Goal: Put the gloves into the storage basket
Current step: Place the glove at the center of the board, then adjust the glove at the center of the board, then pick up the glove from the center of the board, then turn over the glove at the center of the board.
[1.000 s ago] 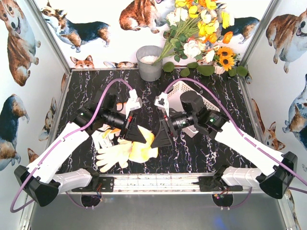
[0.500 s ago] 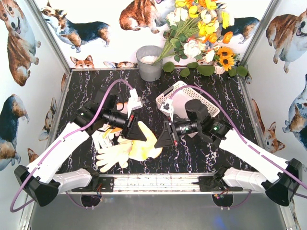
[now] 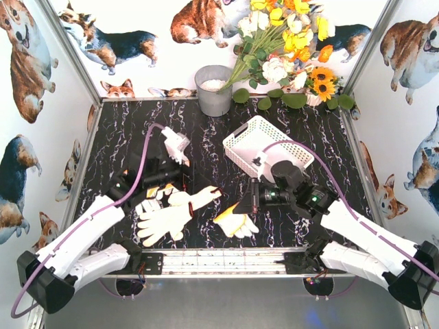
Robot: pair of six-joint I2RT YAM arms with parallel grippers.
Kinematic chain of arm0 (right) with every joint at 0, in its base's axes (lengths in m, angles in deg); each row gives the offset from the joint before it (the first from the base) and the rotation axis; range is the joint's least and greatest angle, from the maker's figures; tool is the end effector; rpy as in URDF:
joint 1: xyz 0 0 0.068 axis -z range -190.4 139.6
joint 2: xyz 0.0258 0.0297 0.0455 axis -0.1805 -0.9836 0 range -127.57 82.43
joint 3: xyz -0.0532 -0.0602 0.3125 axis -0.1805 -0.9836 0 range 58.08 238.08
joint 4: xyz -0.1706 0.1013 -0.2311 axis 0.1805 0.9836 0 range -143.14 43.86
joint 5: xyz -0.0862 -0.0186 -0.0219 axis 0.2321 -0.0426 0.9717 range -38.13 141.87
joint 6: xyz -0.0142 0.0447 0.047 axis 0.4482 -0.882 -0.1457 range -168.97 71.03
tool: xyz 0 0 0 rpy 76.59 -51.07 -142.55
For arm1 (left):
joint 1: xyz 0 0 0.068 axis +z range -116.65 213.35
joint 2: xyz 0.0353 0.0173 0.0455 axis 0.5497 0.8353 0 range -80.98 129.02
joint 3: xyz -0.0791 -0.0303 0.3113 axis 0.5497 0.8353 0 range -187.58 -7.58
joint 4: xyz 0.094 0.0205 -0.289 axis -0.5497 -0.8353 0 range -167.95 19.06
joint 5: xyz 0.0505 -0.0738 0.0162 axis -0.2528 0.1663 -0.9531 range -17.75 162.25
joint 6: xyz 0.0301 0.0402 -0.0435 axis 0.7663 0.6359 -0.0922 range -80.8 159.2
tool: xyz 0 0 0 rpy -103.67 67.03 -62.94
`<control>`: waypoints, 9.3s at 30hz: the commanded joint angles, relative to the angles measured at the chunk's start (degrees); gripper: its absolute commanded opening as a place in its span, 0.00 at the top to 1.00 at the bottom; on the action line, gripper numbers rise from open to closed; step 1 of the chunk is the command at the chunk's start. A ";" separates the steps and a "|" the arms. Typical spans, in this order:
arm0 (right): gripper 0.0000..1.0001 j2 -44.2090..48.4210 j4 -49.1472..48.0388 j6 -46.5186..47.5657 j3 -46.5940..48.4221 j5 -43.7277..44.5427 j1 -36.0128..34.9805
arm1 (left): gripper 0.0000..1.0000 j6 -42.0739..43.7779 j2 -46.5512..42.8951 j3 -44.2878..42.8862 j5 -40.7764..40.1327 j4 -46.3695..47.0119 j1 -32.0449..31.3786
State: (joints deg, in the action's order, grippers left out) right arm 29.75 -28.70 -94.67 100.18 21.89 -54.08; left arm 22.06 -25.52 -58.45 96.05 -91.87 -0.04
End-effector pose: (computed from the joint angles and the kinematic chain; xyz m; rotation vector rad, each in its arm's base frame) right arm 0.1435 0.1734 0.3013 -0.2987 2.4598 1.3652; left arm 0.1936 -0.1531 0.3570 0.5718 2.0355 -0.9638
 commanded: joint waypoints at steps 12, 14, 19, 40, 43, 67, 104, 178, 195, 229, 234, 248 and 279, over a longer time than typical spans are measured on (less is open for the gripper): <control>1.00 0.95 -8.41 -13.80 3.03 16.97 5.86 | 0.09 -23.36 -11.42 14.17 -12.55 16.20 -0.19; 1.00 -1.30 -7.75 -11.91 6.93 17.67 6.06 | 0.09 -21.84 -9.42 11.26 -12.72 14.22 -0.19; 1.00 -3.57 -8.98 -15.95 -0.10 13.50 5.39 | 0.02 -21.00 -7.06 10.77 -12.93 12.85 -0.19; 1.00 0.36 -5.56 -22.85 -18.71 18.68 0.00 | 0.20 -27.64 5.94 19.87 -14.00 23.39 -13.53; 1.00 -0.22 -0.22 -20.51 -15.81 22.79 -1.03 | 0.30 -29.42 9.29 19.38 -18.52 24.93 -16.56; 0.76 -6.27 1.84 -6.11 -8.69 27.90 -2.63 | 0.68 -32.87 33.52 14.46 -26.74 34.99 -22.78; 0.66 -22.52 -5.89 -3.97 -8.19 32.74 -2.81 | 0.77 -26.26 40.93 12.67 -31.78 29.72 -17.24; 0.37 1.18 7.76 0.16 -2.06 23.66 5.62 | 1.00 -0.99 22.32 8.64 -39.18 8.43 8.54; 0.37 -1.76 9.57 16.33 11.35 6.69 5.59 | 1.00 3.18 6.90 -1.52 -9.77 -3.51 14.68; 0.25 -3.53 4.39 63.56 17.05 43.80 -25.74 | 1.00 -14.23 13.54 -7.71 23.21 -5.80 4.97; 0.24 -5.59 1.38 65.94 15.98 48.02 -28.12 | 1.00 -15.78 13.96 -7.59 23.74 -5.99 4.15; 0.26 -10.22 -11.23 81.01 9.29 62.63 -32.59 | 1.00 -23.15 13.02 -5.35 23.32 3.01 2.24; 1.00 -15.29 32.34 20.79 30.79 49.52 -22.78 | 0.08 -7.58 -11.70 18.46 -4.47 24.02 -0.43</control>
State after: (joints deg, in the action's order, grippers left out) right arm 16.13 -4.06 -61.42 125.84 75.48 -80.28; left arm 12.72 -35.11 -44.63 92.94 -75.09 1.30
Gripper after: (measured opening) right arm 0.055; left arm 0.897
